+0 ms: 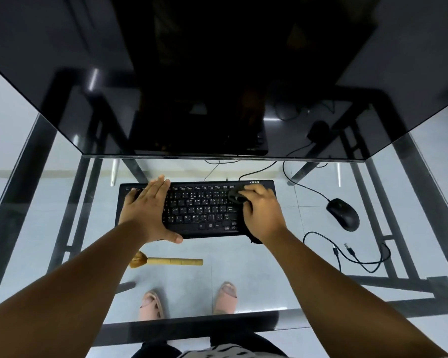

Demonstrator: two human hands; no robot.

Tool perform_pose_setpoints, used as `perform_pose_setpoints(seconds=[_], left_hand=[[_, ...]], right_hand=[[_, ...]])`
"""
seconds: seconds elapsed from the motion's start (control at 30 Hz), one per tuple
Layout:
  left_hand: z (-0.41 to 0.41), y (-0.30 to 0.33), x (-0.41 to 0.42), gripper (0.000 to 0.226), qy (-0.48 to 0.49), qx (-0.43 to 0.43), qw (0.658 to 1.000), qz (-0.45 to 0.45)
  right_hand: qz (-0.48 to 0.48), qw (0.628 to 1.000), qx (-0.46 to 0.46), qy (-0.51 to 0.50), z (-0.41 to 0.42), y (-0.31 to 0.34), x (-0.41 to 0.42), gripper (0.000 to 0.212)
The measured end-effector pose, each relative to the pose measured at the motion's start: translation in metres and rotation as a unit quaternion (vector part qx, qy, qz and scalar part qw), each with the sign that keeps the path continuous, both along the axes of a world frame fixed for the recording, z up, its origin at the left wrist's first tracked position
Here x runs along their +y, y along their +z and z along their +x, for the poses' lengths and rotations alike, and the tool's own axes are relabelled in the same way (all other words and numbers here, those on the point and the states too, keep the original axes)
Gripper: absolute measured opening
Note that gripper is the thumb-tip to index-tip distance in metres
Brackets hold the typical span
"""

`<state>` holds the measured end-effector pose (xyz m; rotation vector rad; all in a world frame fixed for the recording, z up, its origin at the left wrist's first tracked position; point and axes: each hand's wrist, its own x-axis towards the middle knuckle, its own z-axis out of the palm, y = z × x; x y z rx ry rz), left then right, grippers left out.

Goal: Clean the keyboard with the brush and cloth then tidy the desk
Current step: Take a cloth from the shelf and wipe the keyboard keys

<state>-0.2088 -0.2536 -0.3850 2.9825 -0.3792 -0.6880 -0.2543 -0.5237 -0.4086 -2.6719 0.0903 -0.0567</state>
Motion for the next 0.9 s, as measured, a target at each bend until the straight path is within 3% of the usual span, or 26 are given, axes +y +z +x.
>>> perform_pose_setpoints(seconds=[0.17, 0.27, 0.4, 0.53, 0.67, 0.83, 0.9], left_hand=[[-0.002, 0.006, 0.022, 0.145, 0.061, -0.026, 0.997, 0.03], [-0.003, 0.007, 0.033, 0.142, 0.074, -0.026, 0.997, 0.019], [0.0, 0.008, 0.045, 0.14, 0.053, -0.016, 0.998, 0.004], [0.002, 0.006, 0.057, 0.139, 0.027, 0.009, 1.0, -0.012], [-0.001, 0.004, 0.066, 0.138, 0.036, -0.004, 0.999, -0.024], [-0.005, 0.003, 0.073, 0.136, 0.06, -0.017, 0.997, -0.039], [-0.006, 0.002, 0.075, 0.135, 0.061, -0.019, 0.997, -0.04]], right_hand=[[0.036, 0.995, 0.019, -0.092, 0.01, 0.001, 0.045, 0.035], [0.045, 0.998, 0.041, 0.034, 0.014, 0.005, 0.077, 0.039], [0.03, 0.975, 0.062, 0.213, 0.004, 0.005, 0.076, 0.04], [0.046, 0.992, 0.017, 0.113, -0.001, -0.002, 0.047, 0.037], [0.053, 0.997, 0.003, 0.058, 0.001, -0.002, 0.088, 0.039], [0.023, 0.962, 0.059, 0.265, -0.005, 0.002, 0.111, 0.046], [0.024, 0.952, 0.073, 0.295, -0.008, 0.002, 0.103, 0.048]])
